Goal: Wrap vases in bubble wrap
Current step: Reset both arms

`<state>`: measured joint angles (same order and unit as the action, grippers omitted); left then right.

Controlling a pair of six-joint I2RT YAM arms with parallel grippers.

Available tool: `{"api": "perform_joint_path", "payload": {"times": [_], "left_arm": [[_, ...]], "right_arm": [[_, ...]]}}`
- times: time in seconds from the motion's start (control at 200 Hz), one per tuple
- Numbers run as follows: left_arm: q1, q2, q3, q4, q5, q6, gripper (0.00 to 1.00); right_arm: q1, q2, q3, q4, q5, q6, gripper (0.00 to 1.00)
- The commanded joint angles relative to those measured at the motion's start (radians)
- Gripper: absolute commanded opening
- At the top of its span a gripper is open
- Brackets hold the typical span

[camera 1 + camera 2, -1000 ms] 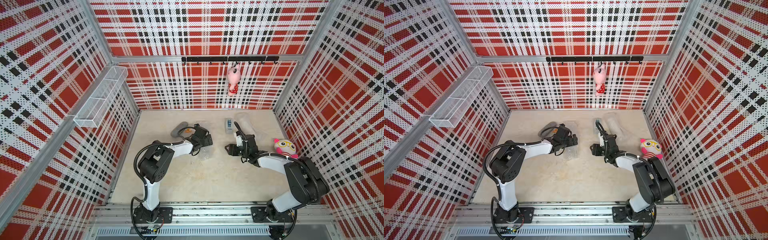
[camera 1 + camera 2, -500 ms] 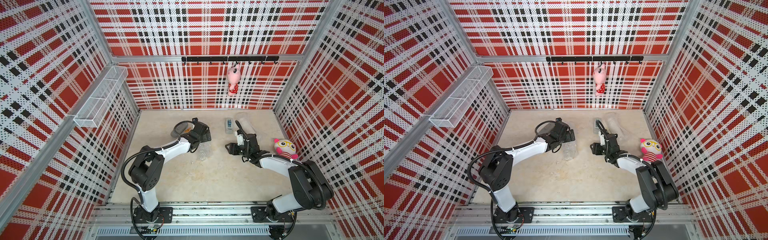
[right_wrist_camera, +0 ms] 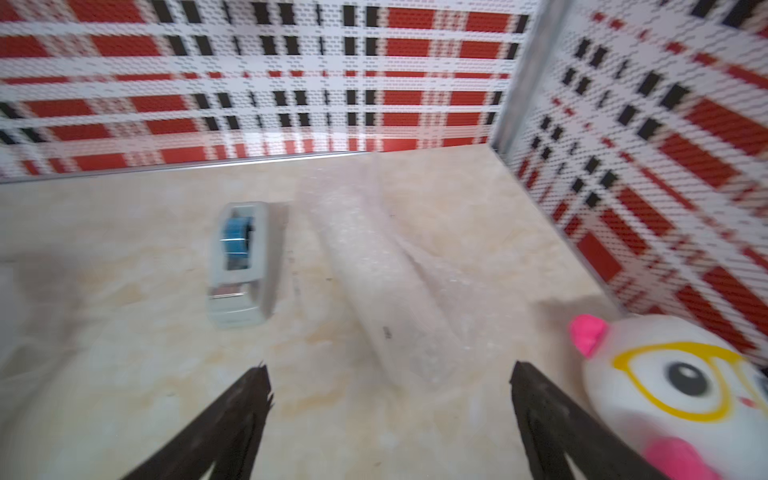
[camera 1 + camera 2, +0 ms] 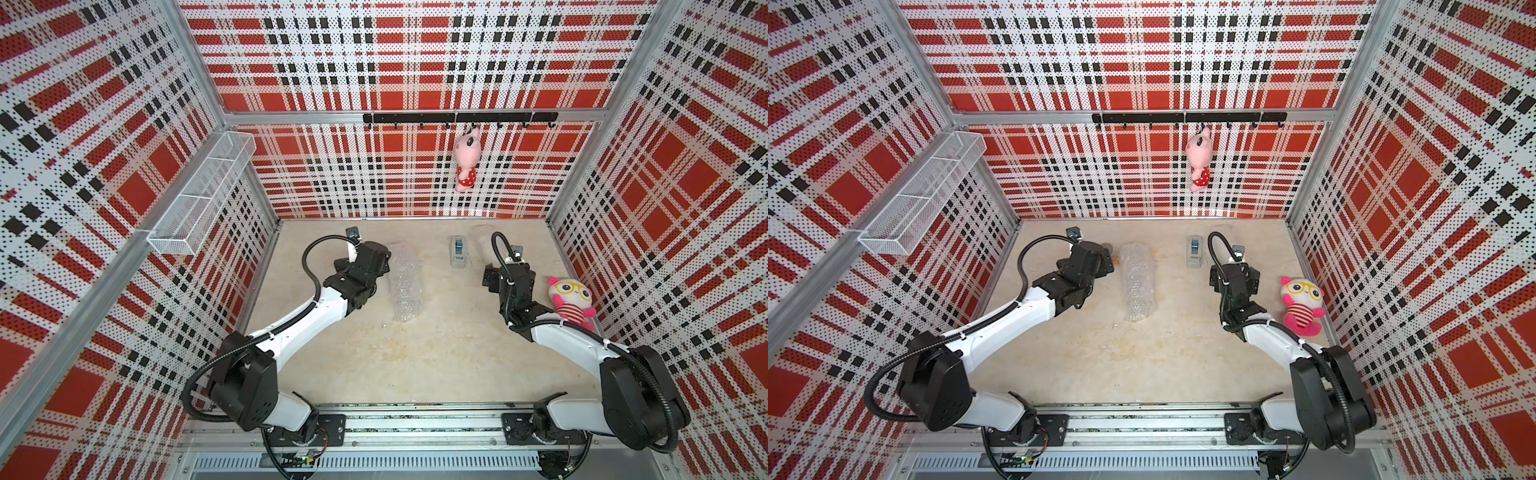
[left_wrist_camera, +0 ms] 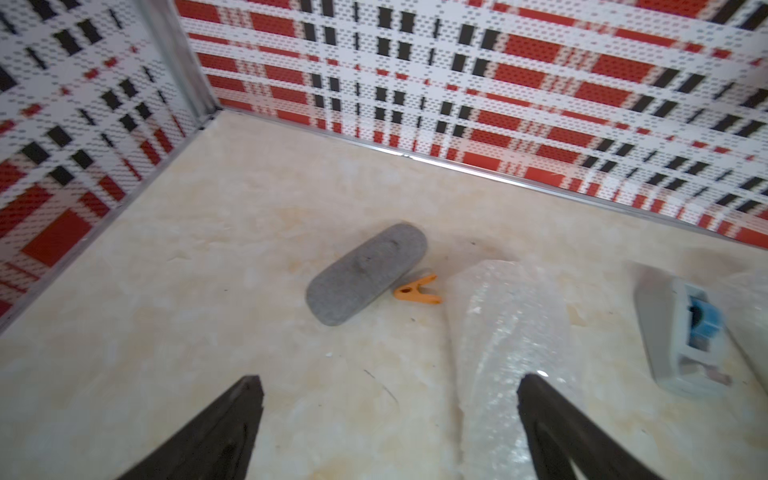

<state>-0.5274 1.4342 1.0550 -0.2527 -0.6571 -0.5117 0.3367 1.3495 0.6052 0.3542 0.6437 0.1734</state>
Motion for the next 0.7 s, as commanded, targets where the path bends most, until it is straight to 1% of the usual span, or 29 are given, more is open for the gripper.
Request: {"api": "perform_joint_path", "payload": {"times": [0.0, 0.075, 0.14, 0.185, 0.226, 0.241, 0.286, 0.361, 0.396, 0.436, 0.451, 0.481, 0.511, 0.546, 0.621, 0.641, 0.661, 0.682, 0.697], "left_arm": [[0.068, -0.078, -0.108, 0.069, -0.054, -0.012, 0.98], [0.121, -0.143, -0.209, 0.158, -0.027, -0.021, 0.98], [0.187, -0.196, -0.286, 0.232, 0.058, -0.033, 0.98], [0.237, -0.233, -0.339, 0.286, 0.135, -0.03, 0.98], [0.271, -0.266, -0.384, 0.358, 0.209, -0.02, 0.98], [0.305, -0.278, -0.403, 0.383, 0.236, -0.018, 0.98], [0.346, -0.313, -0.461, 0.456, 0.297, -0.017, 0.98], [0.384, -0.362, -0.55, 0.56, 0.337, -0.033, 0.98], [0.395, -0.381, -0.582, 0.595, 0.337, -0.04, 0.98], [0.402, -0.398, -0.61, 0.622, 0.33, -0.044, 0.98], [0.404, -0.403, -0.617, 0.63, 0.326, -0.043, 0.98], [0.406, -0.411, -0.632, 0.644, 0.317, -0.039, 0.98], [0.406, -0.414, -0.641, 0.656, 0.305, -0.031, 0.98], [0.406, -0.412, -0.649, 0.664, 0.287, -0.023, 0.98], [0.405, -0.397, -0.651, 0.679, 0.255, 0.001, 0.98], [0.404, -0.391, -0.652, 0.685, 0.243, 0.009, 0.98], [0.403, -0.386, -0.652, 0.691, 0.235, 0.022, 0.98], [0.403, -0.382, -0.65, 0.698, 0.224, 0.039, 0.98], [0.403, -0.379, -0.649, 0.701, 0.215, 0.055, 0.98]], "right_arm": [[-0.006, 0.066, -0.117, 0.392, 0.27, -0.284, 0.95], [-0.007, 0.123, -0.193, 0.647, 0.28, -0.39, 0.93], [-0.008, 0.185, -0.242, 0.847, 0.267, -0.449, 0.92], [-0.008, 0.229, -0.245, 0.912, 0.262, -0.504, 0.94], [-0.007, 0.255, -0.219, 0.875, 0.285, -0.49, 0.97], [-0.011, 0.266, -0.211, 0.858, 0.284, -0.483, 0.98], [-0.016, 0.287, -0.201, 0.828, 0.261, -0.462, 0.98], [-0.019, 0.285, -0.197, 0.773, 0.197, -0.441, 0.98], [-0.019, 0.256, -0.195, 0.717, 0.176, -0.392, 0.98], [-0.027, 0.21, -0.205, 0.666, 0.123, -0.303, 0.97], [-0.033, 0.189, -0.216, 0.659, 0.085, -0.272, 0.97], [-0.049, 0.154, -0.233, 0.632, -0.029, -0.262, 0.97], [-0.061, 0.131, -0.238, 0.602, -0.094, -0.254, 0.98], [-0.078, 0.139, -0.251, 0.643, -0.111, -0.255, 0.98], [-0.126, 0.214, -0.304, 0.859, -0.1, -0.232, 0.99], [-0.136, 0.202, -0.303, 0.837, -0.092, -0.207, 0.99], [-0.153, 0.179, -0.3, 0.777, -0.119, -0.175, 0.98], [-0.175, 0.163, -0.298, 0.732, -0.171, -0.151, 0.96], [-0.193, 0.161, -0.3, 0.726, -0.224, -0.137, 0.99]]}}
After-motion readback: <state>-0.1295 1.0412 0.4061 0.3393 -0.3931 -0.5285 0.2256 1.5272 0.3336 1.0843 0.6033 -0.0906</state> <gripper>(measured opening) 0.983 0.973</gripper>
